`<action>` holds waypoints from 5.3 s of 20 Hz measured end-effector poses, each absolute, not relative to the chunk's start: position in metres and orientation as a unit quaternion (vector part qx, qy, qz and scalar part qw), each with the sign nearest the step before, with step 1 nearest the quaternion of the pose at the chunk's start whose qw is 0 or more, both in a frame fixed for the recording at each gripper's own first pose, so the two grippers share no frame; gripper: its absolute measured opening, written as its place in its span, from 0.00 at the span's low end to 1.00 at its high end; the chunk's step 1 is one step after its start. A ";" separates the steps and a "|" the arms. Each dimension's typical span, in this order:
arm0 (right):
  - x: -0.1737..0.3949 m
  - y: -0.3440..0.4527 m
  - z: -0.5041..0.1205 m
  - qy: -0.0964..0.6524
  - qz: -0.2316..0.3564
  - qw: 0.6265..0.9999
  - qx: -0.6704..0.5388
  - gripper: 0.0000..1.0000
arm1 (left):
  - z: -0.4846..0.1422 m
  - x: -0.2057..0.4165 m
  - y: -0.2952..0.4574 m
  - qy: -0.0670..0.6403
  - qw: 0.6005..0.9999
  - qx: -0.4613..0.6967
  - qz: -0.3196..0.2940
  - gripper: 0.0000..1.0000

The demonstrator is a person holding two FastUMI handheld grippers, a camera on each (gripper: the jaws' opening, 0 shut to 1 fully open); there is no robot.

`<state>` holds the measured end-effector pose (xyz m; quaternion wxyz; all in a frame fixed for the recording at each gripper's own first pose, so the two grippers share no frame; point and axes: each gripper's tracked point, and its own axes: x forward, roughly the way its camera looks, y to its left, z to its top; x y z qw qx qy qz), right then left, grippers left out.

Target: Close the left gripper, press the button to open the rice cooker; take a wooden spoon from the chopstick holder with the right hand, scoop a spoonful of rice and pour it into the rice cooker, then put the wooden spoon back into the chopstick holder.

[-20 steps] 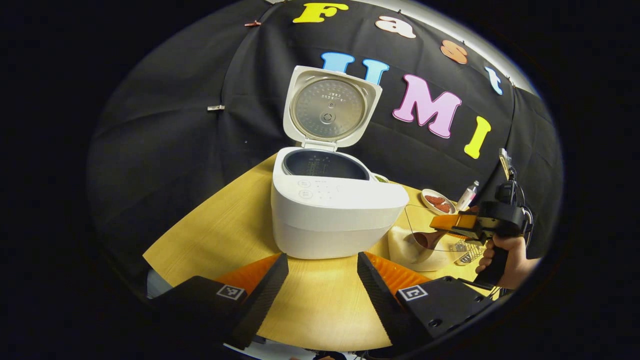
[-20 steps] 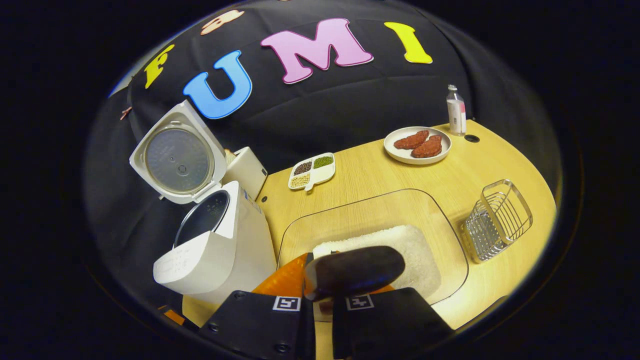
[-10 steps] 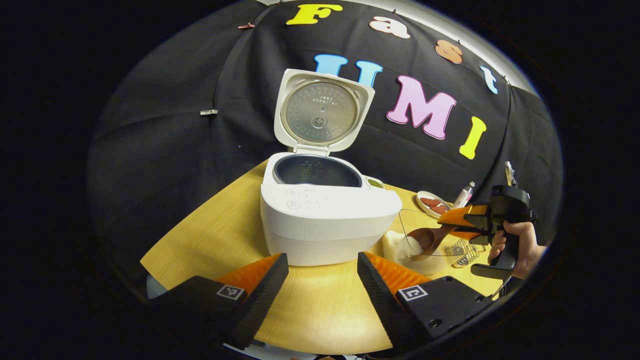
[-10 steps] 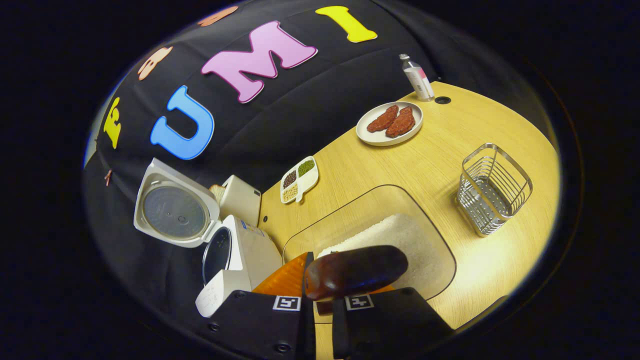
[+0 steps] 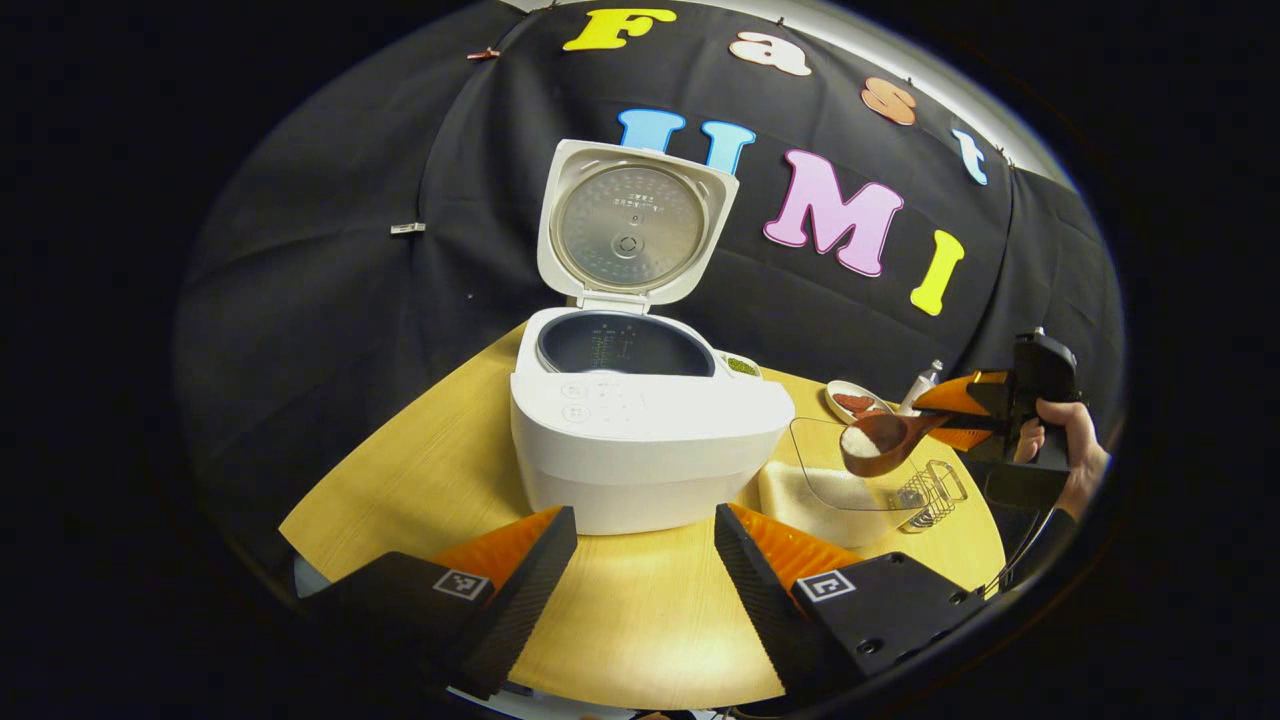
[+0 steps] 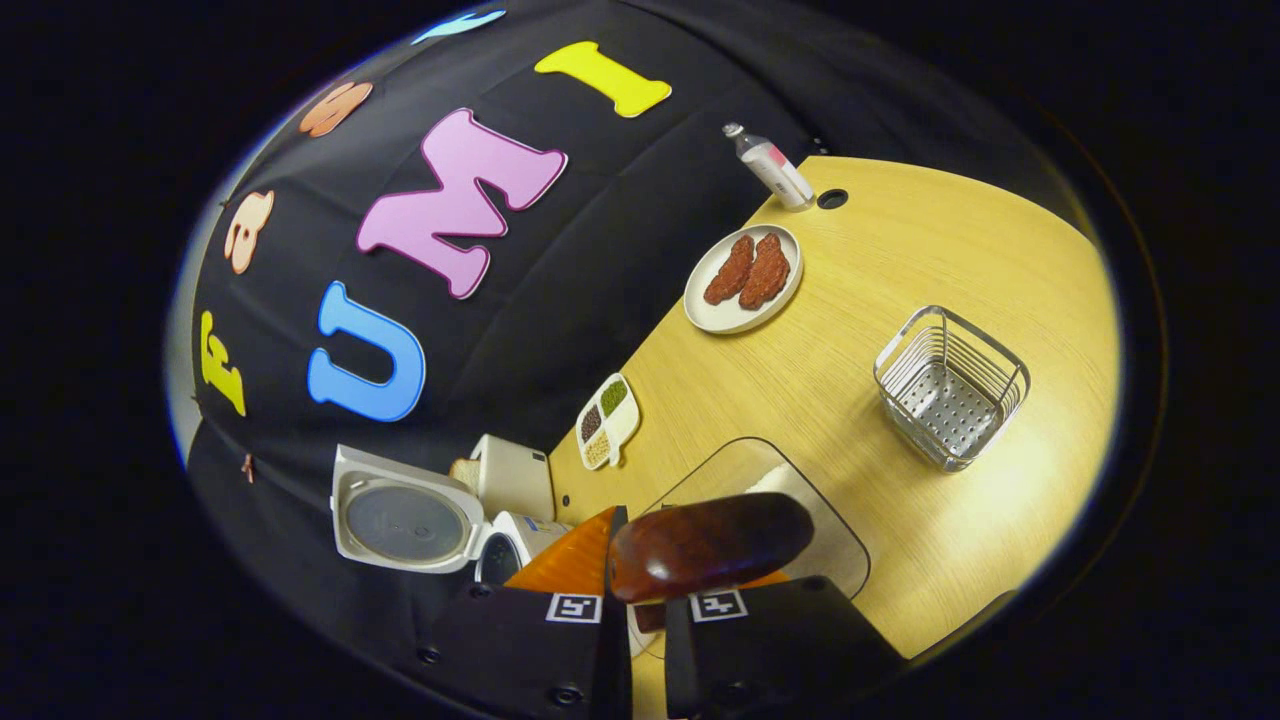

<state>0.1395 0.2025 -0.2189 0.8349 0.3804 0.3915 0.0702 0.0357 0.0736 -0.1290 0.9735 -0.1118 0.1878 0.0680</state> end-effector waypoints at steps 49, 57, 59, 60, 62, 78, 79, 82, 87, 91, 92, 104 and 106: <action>0.143 0.567 -0.176 0.218 0.401 0.890 0.007 0.17 | -0.126 -0.005 0.163 0.164 0.971 -0.109 0.133 0.97; 0.114 0.590 -0.182 0.143 0.473 0.861 -0.120 0.17 | -0.126 0.001 0.170 0.161 0.970 -0.115 0.142 0.96; 0.102 0.597 -0.185 0.117 0.492 0.848 -0.160 0.17 | -0.127 0.001 0.170 0.160 0.970 -0.112 0.145 0.96; 0.096 0.600 -0.185 0.098 0.504 0.839 -0.183 0.17 | -0.128 0.001 0.170 0.161 0.970 -0.112 0.146 0.96; 0.081 0.606 -0.186 0.062 0.527 0.817 -0.226 0.17 | -0.128 0.001 0.169 0.161 0.969 -0.114 0.147 0.96; 0.118 0.528 -0.109 0.121 0.478 0.865 -0.091 0.17 | -0.112 0.003 0.138 0.151 0.974 -0.101 0.138 0.96; 0.125 0.516 -0.102 0.136 0.470 0.870 -0.066 0.21 | -0.112 0.003 0.135 0.151 0.974 -0.098 0.134 0.96; 0.143 0.463 -0.081 0.157 0.443 0.882 -0.019 0.17 | -0.103 0.009 0.117 0.149 0.978 -0.085 0.121 0.96; 0.178 0.353 -0.060 0.152 0.362 0.920 0.009 0.17 | -0.093 0.018 0.078 0.152 0.982 -0.073 0.086 0.96; 0.203 0.254 -0.065 0.166 0.274 0.946 0.039 0.17 | -0.087 0.027 0.043 0.156 0.984 -0.063 0.051 0.95; 0.208 0.230 -0.067 0.168 0.253 0.951 0.053 0.17 | -0.085 0.031 0.033 0.158 0.985 -0.060 0.042 0.96; 0.233 0.027 -0.186 0.267 0.100 0.954 0.097 0.17 | -0.079 0.075 -0.078 0.185 0.979 -0.077 0.031 0.96; 0.228 0.019 -0.211 0.293 0.091 0.945 0.115 0.17 | -0.073 0.079 -0.092 0.183 0.980 -0.069 0.031 0.96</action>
